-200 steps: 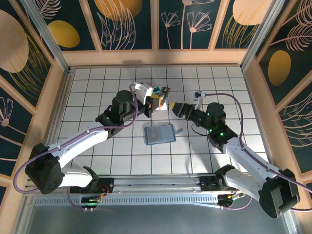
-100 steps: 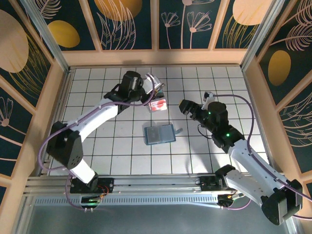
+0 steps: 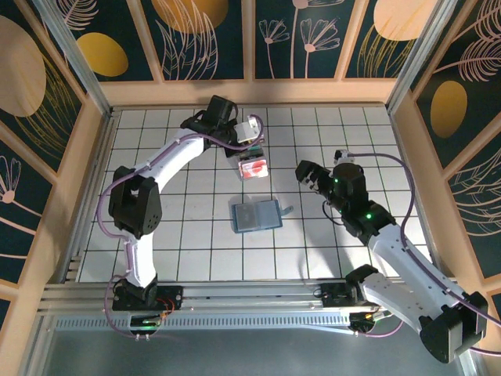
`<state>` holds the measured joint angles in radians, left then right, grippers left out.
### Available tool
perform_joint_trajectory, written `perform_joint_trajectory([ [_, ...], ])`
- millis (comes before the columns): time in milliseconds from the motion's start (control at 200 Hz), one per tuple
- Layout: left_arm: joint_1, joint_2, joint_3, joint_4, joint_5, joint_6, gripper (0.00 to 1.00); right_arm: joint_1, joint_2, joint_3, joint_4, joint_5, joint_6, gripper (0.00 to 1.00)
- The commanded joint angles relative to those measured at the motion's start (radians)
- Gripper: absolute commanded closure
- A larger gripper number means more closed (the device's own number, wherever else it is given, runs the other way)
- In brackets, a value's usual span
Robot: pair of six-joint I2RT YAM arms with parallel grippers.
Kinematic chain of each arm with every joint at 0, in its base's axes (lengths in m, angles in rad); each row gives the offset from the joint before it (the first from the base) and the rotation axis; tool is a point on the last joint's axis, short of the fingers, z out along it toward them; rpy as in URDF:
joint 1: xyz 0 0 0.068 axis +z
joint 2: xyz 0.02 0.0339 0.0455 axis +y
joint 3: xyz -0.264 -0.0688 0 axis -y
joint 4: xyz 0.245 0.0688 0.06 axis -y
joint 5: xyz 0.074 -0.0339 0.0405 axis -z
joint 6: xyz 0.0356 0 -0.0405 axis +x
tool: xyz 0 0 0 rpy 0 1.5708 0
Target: Take the credit cards out of the card holder
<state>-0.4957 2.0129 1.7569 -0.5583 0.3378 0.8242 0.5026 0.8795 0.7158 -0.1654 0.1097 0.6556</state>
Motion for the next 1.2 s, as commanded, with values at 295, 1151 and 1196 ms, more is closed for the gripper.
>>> perform_joint_trajectory([
  [295, 0.003, 0.128, 0.121, -0.109, 0.02, 0.061, 1.0, -0.012, 0.021, 0.031, 0.006, 0.02, 0.002, 0.11],
  [1151, 0.027, 0.268, 0.259, -0.174, -0.018, 0.058, 1.0, -0.015, 0.012, 0.004, 0.032, 0.003, 0.013, 0.11],
  [1196, 0.027, 0.275, 0.263, -0.173, -0.023, 0.053, 1.0, -0.015, 0.012, 0.002, 0.034, 0.001, 0.014, 0.11],
])
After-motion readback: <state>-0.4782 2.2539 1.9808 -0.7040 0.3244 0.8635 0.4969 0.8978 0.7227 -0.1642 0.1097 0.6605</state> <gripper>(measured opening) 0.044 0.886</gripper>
